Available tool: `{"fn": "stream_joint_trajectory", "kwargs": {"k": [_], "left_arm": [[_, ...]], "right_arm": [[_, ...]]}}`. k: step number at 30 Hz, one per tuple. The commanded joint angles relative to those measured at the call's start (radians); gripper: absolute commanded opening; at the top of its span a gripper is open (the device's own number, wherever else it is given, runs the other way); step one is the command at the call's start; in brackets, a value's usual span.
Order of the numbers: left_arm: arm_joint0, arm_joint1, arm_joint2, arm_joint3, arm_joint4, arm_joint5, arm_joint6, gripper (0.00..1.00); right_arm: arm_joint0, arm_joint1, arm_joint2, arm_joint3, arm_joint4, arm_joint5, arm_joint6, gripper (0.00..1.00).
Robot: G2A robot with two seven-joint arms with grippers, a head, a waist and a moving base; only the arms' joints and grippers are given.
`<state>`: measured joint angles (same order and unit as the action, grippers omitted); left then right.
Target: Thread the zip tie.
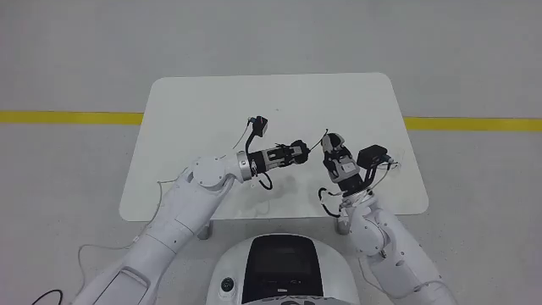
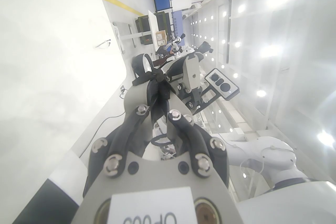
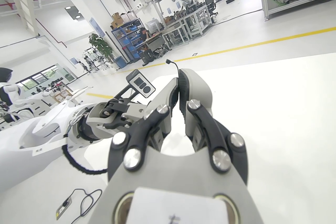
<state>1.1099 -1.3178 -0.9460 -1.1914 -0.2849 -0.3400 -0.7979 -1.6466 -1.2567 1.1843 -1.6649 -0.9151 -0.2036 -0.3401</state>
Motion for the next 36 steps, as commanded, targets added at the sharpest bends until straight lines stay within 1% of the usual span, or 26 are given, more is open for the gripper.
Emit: {"fn": "stream_joint_trajectory", "kwargs": {"k": [1,8,30,36], "left_arm": [[0.000,0.000,0.000,0.000,0.000,0.000,0.000,0.00],[0.000,0.000,0.000,0.000,0.000,0.000,0.000,0.00],[0.000,0.000,0.000,0.000,0.000,0.000,0.000,0.00],[0.000,0.000,0.000,0.000,0.000,0.000,0.000,0.00]], "right_arm": [[-0.004,0.000,0.005,-0.007,0.001,-0.002,-0.005,0.00],[-0.017,0.000,0.018,-0.025,-0.006,-0.010,-0.005,0.00],[-0.001,-0.009,0.015,0.005,-0.004,-0.012,0.014,0.00],[-0.010,-0.010,0.018,-0.010,-0.012,-0.021,0.004,0.00]]}}
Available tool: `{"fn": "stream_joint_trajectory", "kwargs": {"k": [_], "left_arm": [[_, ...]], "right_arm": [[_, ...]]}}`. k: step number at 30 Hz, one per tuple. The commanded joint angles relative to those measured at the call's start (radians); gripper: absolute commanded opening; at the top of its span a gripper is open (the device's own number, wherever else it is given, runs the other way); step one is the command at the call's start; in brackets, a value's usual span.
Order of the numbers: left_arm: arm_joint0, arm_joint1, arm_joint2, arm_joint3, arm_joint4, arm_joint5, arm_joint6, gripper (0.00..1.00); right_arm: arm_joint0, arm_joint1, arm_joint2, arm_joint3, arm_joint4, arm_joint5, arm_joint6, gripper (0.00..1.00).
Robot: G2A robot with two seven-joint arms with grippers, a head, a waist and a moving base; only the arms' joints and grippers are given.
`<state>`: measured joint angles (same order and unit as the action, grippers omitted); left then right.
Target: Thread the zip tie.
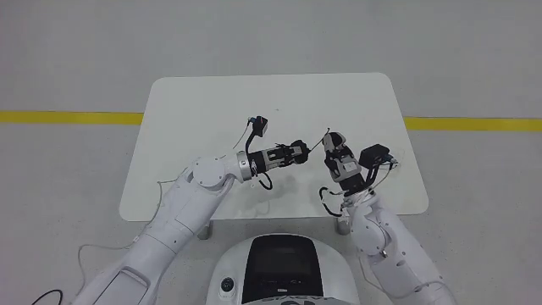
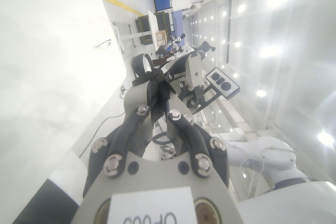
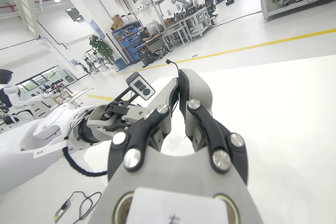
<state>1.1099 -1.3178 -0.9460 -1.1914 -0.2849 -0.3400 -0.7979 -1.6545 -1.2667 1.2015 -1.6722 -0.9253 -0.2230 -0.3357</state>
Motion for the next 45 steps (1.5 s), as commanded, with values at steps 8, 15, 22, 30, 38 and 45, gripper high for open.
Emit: {"fn": "stream_joint_trajectory", "kwargs": {"k": [8,15,22,30,38,45], "left_arm": [[0.000,0.000,0.000,0.000,0.000,0.000,0.000,0.00],[0.000,0.000,0.000,0.000,0.000,0.000,0.000,0.00],[0.000,0.000,0.000,0.000,0.000,0.000,0.000,0.00],[0.000,0.000,0.000,0.000,0.000,0.000,0.000,0.00],[0.000,0.000,0.000,0.000,0.000,0.000,0.000,0.00],[0.000,0.000,0.000,0.000,0.000,0.000,0.000,0.00]], "right_arm": [[-0.006,-0.001,0.006,-0.008,-0.007,-0.005,0.001,0.00],[0.005,-0.004,0.002,0.011,-0.005,-0.003,0.013,0.00],[0.010,-0.007,-0.001,0.019,-0.009,0.001,0.013,0.00],[0.001,-0.008,0.009,0.005,-0.010,-0.003,0.002,0.00],[-0.007,-0.008,0.012,-0.007,-0.021,-0.009,0.007,0.00],[-0.002,-0.010,0.011,0.004,-0.023,-0.008,0.012,0.00]]}}
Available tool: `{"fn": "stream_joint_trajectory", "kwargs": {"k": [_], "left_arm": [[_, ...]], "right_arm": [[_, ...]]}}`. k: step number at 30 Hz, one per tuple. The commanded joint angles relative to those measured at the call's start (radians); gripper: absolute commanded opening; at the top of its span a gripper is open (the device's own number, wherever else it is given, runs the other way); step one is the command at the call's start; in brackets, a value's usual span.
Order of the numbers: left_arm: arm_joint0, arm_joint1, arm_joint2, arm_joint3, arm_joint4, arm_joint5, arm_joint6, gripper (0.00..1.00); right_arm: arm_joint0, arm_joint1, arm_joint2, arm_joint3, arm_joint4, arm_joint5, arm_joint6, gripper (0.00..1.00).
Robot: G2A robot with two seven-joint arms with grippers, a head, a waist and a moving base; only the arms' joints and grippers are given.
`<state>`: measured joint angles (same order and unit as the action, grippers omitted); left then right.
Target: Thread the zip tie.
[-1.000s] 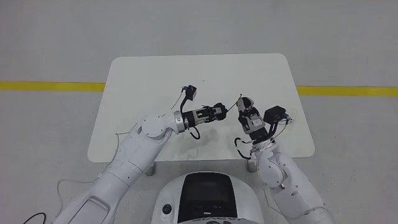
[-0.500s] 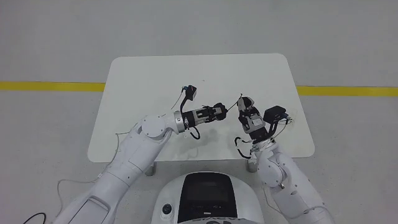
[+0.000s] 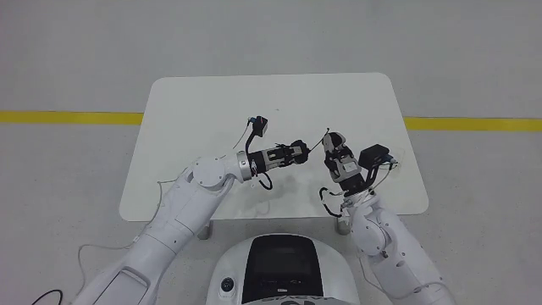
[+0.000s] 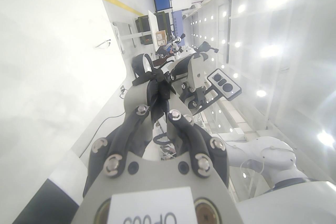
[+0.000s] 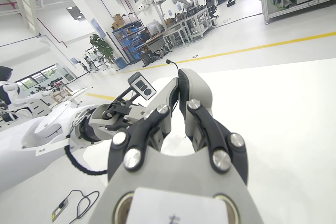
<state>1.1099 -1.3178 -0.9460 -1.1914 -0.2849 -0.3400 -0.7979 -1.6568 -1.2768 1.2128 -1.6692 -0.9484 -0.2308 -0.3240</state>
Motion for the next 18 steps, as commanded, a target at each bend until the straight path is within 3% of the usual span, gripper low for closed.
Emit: {"fn": "stream_joint_trajectory", "kwargs": {"k": [1,18], "left_arm": [[0.000,0.000,0.000,0.000,0.000,0.000,0.000,0.00],[0.000,0.000,0.000,0.000,0.000,0.000,0.000,0.00]], "right_arm": [[0.001,0.000,0.000,0.002,0.000,0.000,0.001,0.00],[0.000,-0.003,0.003,0.007,-0.011,0.002,0.006,0.00]]}}
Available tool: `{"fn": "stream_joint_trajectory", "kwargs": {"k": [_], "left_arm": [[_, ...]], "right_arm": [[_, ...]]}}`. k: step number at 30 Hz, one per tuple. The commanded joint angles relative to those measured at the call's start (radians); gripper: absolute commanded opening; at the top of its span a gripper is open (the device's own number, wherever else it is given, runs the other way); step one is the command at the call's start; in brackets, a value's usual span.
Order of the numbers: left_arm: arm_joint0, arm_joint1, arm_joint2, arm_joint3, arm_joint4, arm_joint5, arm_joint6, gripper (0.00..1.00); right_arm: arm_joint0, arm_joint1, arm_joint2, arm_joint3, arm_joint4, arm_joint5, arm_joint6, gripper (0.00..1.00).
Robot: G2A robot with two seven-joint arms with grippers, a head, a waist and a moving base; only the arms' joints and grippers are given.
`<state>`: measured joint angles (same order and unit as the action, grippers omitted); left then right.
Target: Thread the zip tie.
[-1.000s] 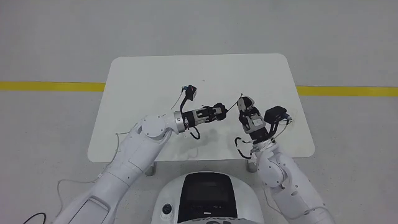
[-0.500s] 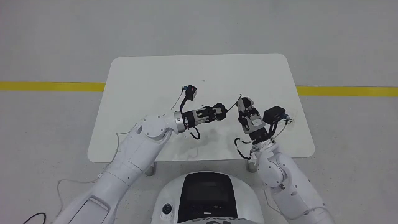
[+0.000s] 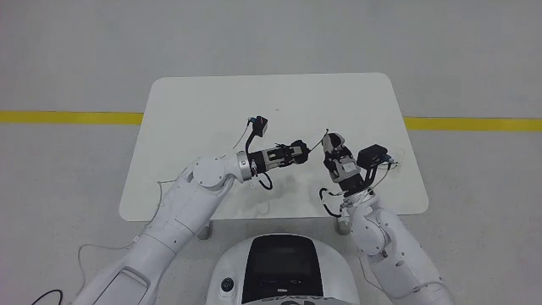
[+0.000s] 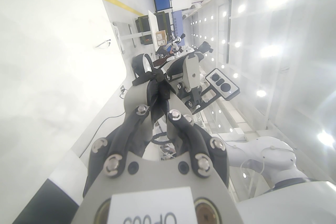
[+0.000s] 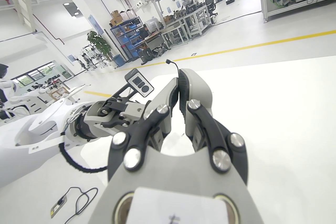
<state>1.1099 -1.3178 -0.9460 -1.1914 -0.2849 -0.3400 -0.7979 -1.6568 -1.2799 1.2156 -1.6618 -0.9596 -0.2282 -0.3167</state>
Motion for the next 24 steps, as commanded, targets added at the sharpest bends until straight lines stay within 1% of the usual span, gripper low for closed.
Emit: {"fn": "stream_joint_trajectory", "kwargs": {"k": [1,24], "left_arm": [[0.000,0.000,0.000,0.000,0.000,0.000,0.000,0.00],[0.000,0.000,0.000,0.000,0.000,0.000,0.000,0.00]], "right_arm": [[0.000,0.000,0.001,-0.001,0.002,-0.002,-0.003,0.00],[0.009,-0.001,0.013,0.003,-0.021,-0.030,0.006,0.00]]}}
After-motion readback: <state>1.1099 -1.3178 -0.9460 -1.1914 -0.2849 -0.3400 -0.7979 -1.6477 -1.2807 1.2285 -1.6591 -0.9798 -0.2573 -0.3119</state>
